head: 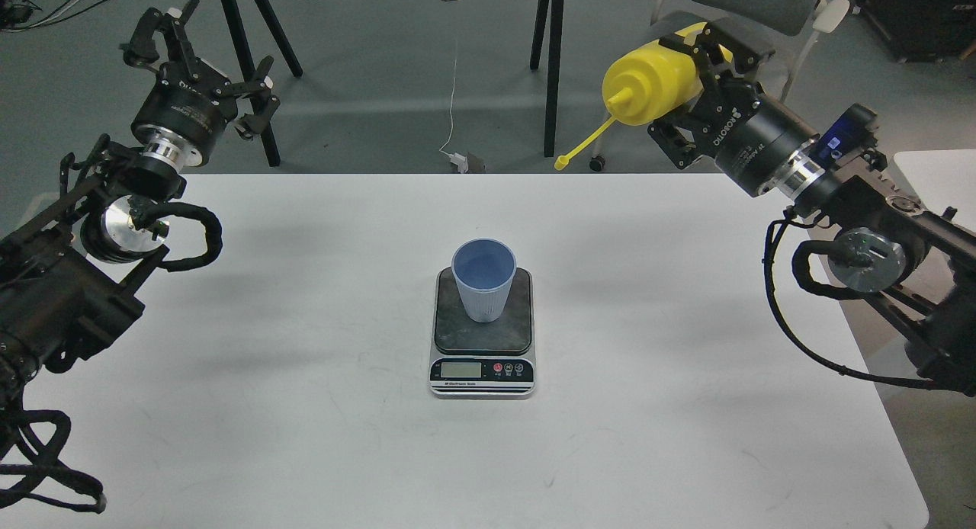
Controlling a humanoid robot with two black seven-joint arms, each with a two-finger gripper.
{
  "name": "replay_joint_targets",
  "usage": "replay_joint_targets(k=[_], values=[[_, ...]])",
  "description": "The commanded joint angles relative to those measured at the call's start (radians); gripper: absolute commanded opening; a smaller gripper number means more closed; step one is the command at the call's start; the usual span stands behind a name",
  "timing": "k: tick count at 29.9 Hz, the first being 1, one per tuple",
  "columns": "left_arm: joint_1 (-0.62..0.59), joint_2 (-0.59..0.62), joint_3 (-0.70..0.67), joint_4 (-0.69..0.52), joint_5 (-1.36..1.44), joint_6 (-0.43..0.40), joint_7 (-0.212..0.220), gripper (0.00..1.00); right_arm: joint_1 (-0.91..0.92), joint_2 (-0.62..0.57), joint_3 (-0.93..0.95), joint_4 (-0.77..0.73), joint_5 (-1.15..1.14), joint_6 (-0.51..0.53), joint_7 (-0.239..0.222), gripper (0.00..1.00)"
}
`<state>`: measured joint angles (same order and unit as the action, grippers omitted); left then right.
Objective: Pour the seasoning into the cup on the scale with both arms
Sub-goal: 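Grasp the yellow bottle and lift it above the cup, right gripper, then tilt the yellow bottle nozzle down over the blue cup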
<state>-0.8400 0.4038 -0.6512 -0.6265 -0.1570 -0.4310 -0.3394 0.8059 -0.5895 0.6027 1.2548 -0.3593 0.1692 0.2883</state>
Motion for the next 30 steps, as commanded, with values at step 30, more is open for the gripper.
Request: replay_joint_targets(k=[30], values=[[0.027, -0.019, -0.011, 0.011, -0.004, -0.014, -0.001, 0.99, 0.418, 0.425, -0.620, -0.362, -0.891, -0.450, 0.002, 0.46]])
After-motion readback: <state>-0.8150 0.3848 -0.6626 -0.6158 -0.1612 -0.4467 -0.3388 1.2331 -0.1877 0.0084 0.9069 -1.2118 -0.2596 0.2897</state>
